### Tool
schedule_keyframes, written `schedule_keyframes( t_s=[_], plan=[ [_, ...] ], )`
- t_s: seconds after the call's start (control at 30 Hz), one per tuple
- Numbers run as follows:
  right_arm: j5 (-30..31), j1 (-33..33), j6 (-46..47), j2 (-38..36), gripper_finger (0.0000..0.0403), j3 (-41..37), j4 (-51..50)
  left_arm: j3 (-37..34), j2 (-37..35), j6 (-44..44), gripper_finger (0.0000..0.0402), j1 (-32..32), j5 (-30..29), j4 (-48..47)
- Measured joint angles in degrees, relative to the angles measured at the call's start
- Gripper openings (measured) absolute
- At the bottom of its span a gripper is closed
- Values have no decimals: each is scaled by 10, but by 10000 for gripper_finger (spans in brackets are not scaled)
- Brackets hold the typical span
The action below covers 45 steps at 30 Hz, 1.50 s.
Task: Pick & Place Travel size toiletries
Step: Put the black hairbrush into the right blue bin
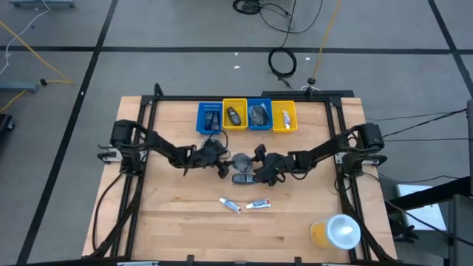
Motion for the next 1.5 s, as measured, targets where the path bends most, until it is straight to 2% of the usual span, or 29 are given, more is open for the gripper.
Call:
schedule_keyframes(
  t_s=[0.17, 0.3, 0.5, 0.63, 0.7, 0.77, 0.83, 0.9, 0.97, 1.03, 1.17, 1.23, 1.37, 1.5],
  plan=[
    [-5, -11, -26, 25, 224, 15, 5, 24, 30, 6, 284, -1, 1, 3],
    [-5, -15, -26, 23, 191, 16, 4, 29, 33, 15, 284, 0, 6, 1],
    [6, -6, 11, 8, 91, 15, -4, 29, 27, 21, 285, 0, 11, -3],
    [39, 7, 41, 4, 23, 15, -9, 28, -9, 34, 285, -4, 22, -31],
    [76, 15, 60, 4, 20, 15, -12, 28, -44, 43, 285, -10, 19, -71],
    [117, 24, 85, -1, 22, 14, -21, 28, -82, 49, 285, -21, -10, -116],
    [141, 31, 125, -17, 33, 13, -32, 28, -119, 54, 285, -38, -70, -171],
    [140, 31, 183, -35, 40, 14, -40, 26, -145, 54, 285, -61, -152, -213],
    [139, 26, 247, -62, 39, 13, -58, 14, -163, 37, 285, -87, -226, -234],
    [140, 15, 304, -90, 33, 13, -53, -3, -167, 8, 285, -108, -274, -228],
    [147, -21, 410, -136, 25, 14, -24, -45, -162, -52, 285, -133, -312, -184],
    [185, -46, 483, -149, 28, 14, -17, -67, -152, -67, 285, -141, -322, -149],
    [259, -106, 635, -150, 38, 14, -23, -92, -134, -80, 285, -152, -346, -95],
    [263, -149, 755, -125, 35, 14, 19, -95, -120, -73, 285, -158, -349, -80]
  ],
)
